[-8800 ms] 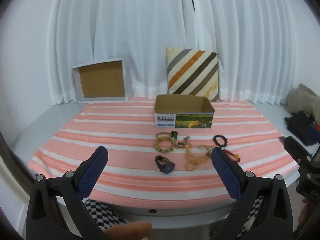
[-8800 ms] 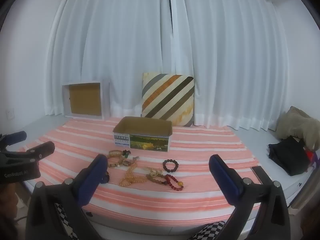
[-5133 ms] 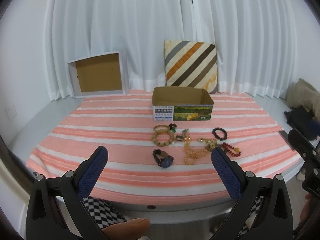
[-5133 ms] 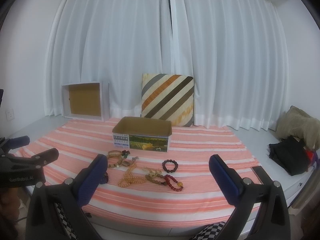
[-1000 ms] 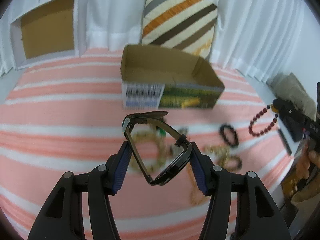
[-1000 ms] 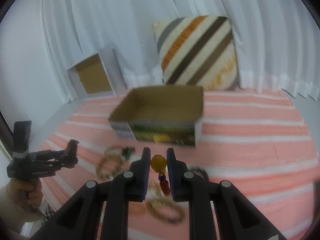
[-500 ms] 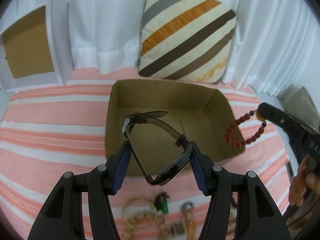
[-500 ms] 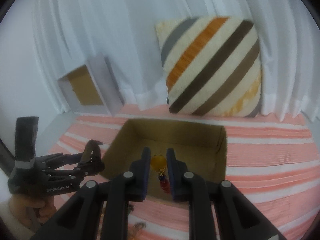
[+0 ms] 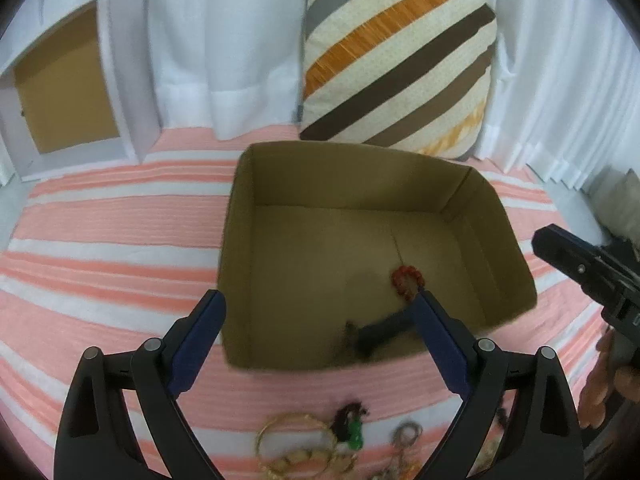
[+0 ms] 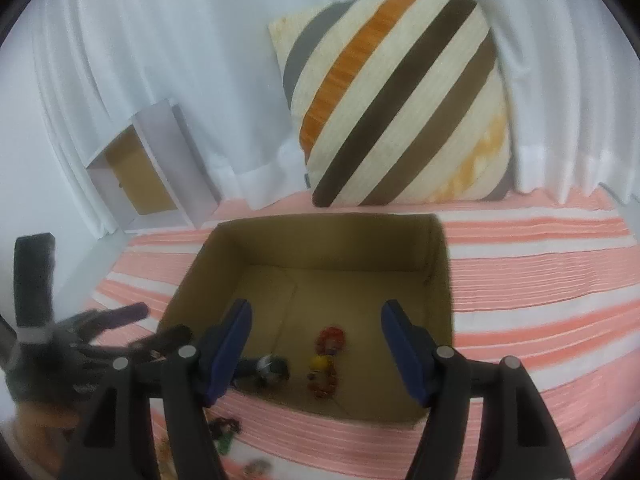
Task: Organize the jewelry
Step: 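Withdraw both tools from the box back over the remaining jewelry, then grasp the amber bead necklace with the right tool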
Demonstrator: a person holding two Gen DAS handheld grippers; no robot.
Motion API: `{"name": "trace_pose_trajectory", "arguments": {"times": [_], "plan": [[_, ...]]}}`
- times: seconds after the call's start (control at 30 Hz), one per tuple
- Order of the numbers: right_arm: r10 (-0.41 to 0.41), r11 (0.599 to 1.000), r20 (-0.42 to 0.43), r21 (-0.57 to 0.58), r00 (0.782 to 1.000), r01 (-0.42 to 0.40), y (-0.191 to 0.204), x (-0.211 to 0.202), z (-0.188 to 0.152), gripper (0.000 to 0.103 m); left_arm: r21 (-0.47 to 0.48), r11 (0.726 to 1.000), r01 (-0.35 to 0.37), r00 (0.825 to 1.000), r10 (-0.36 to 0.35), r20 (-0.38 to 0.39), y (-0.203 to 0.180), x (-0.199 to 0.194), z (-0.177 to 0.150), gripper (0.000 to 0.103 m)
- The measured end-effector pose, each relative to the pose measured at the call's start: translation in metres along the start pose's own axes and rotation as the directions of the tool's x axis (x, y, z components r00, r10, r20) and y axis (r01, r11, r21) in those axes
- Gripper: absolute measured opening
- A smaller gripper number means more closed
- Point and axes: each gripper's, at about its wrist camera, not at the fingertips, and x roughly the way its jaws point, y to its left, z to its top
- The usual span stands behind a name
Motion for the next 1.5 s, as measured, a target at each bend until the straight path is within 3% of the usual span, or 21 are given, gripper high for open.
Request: {"name": "trace_pose_trajectory", "arguments": {"times": [0.2, 0.4, 0.77, 1.1, 1.5], "plan": [[-0.055, 0.997, 0.088, -0.05, 0.995, 0.059, -0.002, -0.057, -0.047, 0.069, 0.023, 1.0, -0.004, 0.999, 0.003, 0.039, 0.006, -0.046, -0.049, 0.098], [-0.144, 0.983, 0.149, -0.093, 0.978, 0.159, -0.006, -0.117, -0.107, 0.069, 0.015, 1.0, -0.026, 0.999, 0.025, 0.047, 0.021, -0.087, -0.12, 0.098], [-0.227, 0.968, 0.126, -0.079, 0.966, 0.238, -0.003, -0.169, -0.196, 0.069, 0.002, 1.0, -0.015, 0.999, 0.015, 0.048, 0.019, -0.119, -0.223, 0.098], [-0.225, 0.97, 0.067, -0.078, 0.972, 0.23, 0.005, -0.163, -0.251, 0.069, 0.055, 0.998, 0.012, 0.999, -0.014, 0.038, -0.007, -0.116, -0.254, 0.098], [-0.195, 0.973, 0.053, -0.117, 0.979, 0.2, 0.021, -0.158, -0.262, 0.069, 0.085, 0.996, 0.022, 0.999, -0.024, 0.021, -0.02, -0.11, -0.261, 0.098]]}}
